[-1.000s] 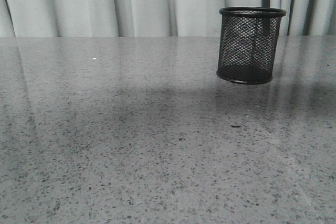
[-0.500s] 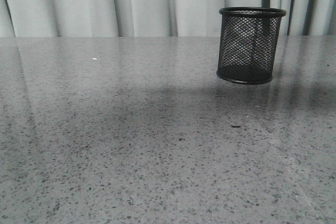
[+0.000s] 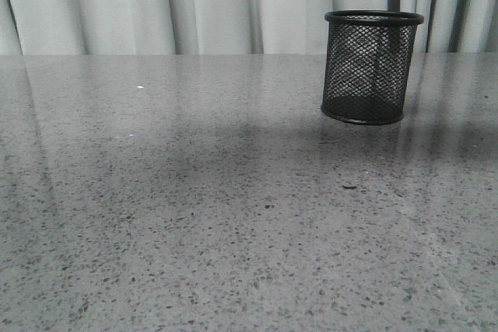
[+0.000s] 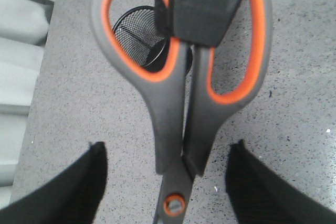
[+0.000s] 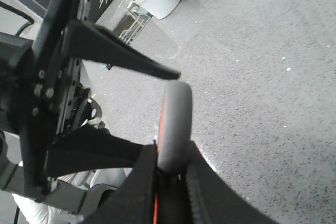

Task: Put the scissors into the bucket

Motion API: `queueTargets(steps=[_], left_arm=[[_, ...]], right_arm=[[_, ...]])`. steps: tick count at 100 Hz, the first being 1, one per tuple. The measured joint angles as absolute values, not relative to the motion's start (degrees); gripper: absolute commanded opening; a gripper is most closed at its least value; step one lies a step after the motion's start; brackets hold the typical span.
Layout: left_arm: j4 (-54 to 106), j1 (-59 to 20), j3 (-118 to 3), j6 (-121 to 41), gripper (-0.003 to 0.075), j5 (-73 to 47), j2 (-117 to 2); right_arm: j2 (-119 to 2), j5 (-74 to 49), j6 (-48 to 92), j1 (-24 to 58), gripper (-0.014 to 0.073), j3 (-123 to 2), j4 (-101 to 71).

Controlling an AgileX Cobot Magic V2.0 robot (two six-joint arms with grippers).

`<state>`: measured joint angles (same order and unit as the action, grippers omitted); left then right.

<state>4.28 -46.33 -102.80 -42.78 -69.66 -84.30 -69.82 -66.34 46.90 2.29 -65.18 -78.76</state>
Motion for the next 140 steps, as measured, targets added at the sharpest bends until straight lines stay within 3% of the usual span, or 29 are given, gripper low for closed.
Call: queueTargets(steps=[28,80,140], left_arm=[[4.74,-38.73,-102.8,-36.03,0.0511,-69.66,-83.52],[15.74,-10.17,-102.8,-30.74,0.051,-72.16,-78.01],[19.71,-7.62,-102.8,-30.7,0.051,-71.87,-77.63]], right_arm=[[-69.82,-59.77,40.42,2.29,-0.0046,-68.11,-66.94],[-69.84,-58.38,16.97,2.29,-0.0046,-83.07,-25.46],[-77.04,-64.87,15.27,2.29,-0.0048,-84.42,-18.81]])
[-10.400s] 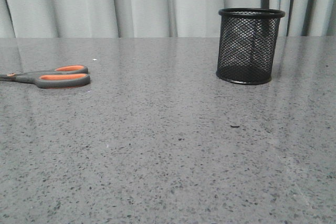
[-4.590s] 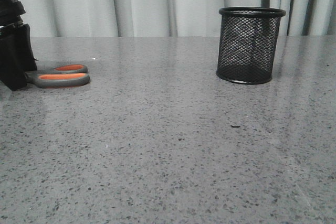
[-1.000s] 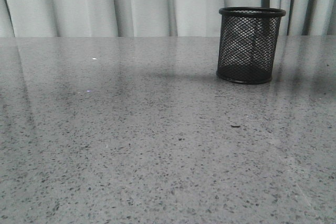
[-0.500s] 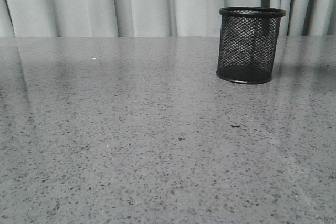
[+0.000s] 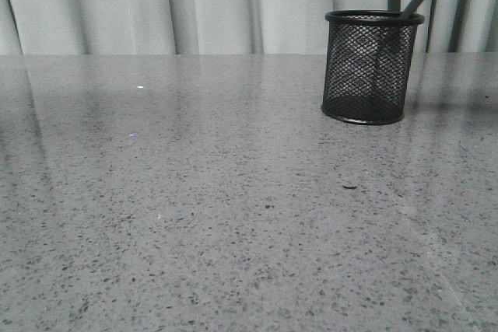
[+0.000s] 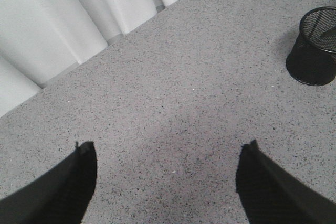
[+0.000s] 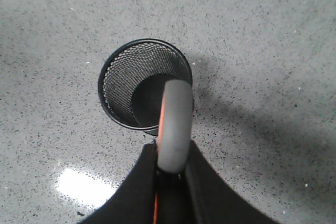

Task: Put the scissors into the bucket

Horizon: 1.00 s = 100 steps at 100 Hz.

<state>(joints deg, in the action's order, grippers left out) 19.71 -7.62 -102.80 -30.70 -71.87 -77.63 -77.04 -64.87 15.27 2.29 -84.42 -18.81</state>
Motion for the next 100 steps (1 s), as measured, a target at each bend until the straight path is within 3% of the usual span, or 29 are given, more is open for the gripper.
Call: queueTargets(steps=[37,66,100], left_arm=[[19.71,-7.62,-102.8,-30.7,0.051,-71.87,-77.63],[19.71,-7.62,-102.8,-30.7,0.051,-71.87,-77.63],[19.71,-7.62,-102.8,-30.7,0.051,-72.08,-77.63]], right_arm=[[-83.35,-62.85,17.79,2.29,-0.0039,-84.42,-23.26],[-84.08,-61.1,18.41,2.29,0.0262,-84.54,-24.28],[-82.79,-58.08,20.22,2.29,0.0277,-87.51,-22.16]])
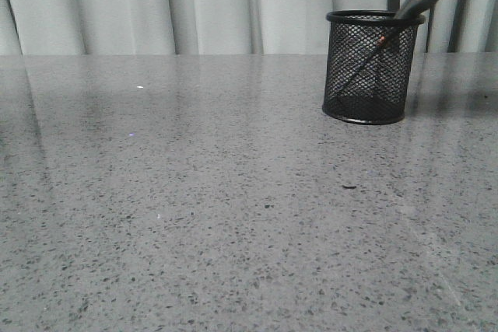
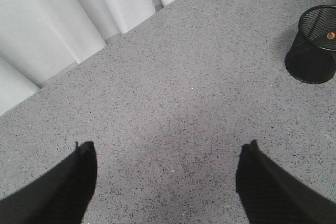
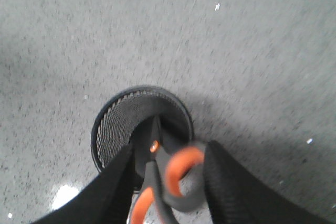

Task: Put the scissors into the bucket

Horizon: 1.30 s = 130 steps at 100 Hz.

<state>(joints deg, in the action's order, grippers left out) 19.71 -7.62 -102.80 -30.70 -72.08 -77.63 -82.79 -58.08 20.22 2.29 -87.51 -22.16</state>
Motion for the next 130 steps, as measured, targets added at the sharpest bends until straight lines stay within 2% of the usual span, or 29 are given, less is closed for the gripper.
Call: queueTargets(steps=[11,18,28,35,42,49,69,89,111,130], left_arm=[[19.71,-7.62,-102.8,-30.7,0.0452,-72.08,-77.63],[19.71,-7.62,-102.8,-30.7,0.037,-72.08,-77.63],[19.71,-7.62,-102.8,-30.7,0.0211,-72.08,-77.63],[19.71,-7.62,-102.8,-30.7,0.0094,-72.08,-77.63],[19.71,-7.62,-102.8,-30.7,-0.0024,-72.08,-77.63],[19.71,-7.62,-102.8,-30.7,-0.002,-72.08,-77.63],[19.71,-7.62,-102.8,-30.7,-0.0021,-70.16,-77.54],[19.83,-7.62,-96.32,-30.61,-0.0021,-59.83,-72.16],[21.38,-7.62,-72.85,-30.61,-0.002,-35.3,-58.04],[23.1,-7.62,-49.22,-30.61,-0.002,-16.87,-42.79]], right_arm=[[-80.85,-57.28,20.25,2.29,0.0277,-89.89,-21.27],[-79.44,-57.17,20.35,2.29,0.0276,-91.12,-20.84],[-77.36,-56.94,20.35,2.29,0.0268,-91.97,-20.73],[-75.97,-56.64,20.35,2.29,0.0217,-91.99,-20.73],[-74.65,-56.64,20.35,2.29,0.0097,-91.99,-20.64],[-73.35,-56.47,20.35,2.29,-0.0074,-91.99,-20.64],[-68.38,-51.04,20.46,2.29,-0.0066,-87.67,-24.68],[-57.03,-35.59,24.38,2.29,-0.0067,-70.68,-25.71],[-40.6,-16.65,26.14,2.29,-0.007,-48.18,-26.34],[-28.32,-12.1,26.26,2.29,-0.007,-32.24,-26.34]])
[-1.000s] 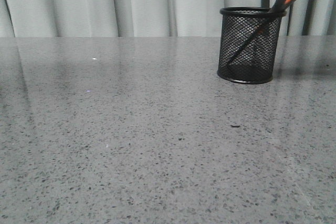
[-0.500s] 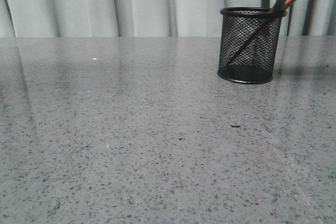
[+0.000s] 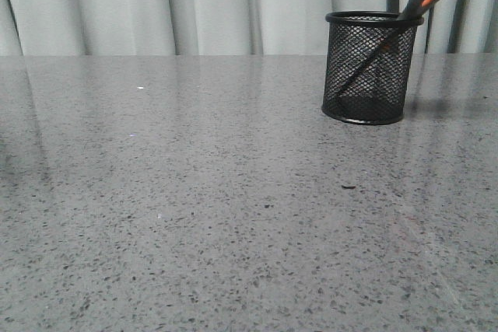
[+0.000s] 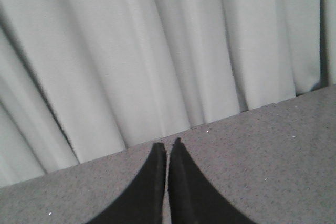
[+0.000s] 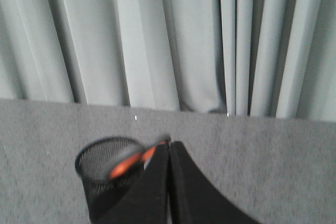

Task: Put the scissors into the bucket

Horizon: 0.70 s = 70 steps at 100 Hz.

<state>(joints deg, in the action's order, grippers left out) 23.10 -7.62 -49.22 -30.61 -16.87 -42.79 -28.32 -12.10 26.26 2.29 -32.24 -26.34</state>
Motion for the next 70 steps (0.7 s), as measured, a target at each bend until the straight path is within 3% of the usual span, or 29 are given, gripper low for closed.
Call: queueTargets(steps=[33,70], left_arm=[[25.01,-7.62,-23.43,-30.61,-0.002,-7.21,-15.92],[25.88,-7.62,-14.86,-30.61,-0.002,-5.48,-10.85]], right_arm=[[-15.75,-11.22,26.39,2.29,-0.007,-18.19,-26.34],[-15.61,-10.76,26.39,2.29,-0.007,-16.33,-26.34]])
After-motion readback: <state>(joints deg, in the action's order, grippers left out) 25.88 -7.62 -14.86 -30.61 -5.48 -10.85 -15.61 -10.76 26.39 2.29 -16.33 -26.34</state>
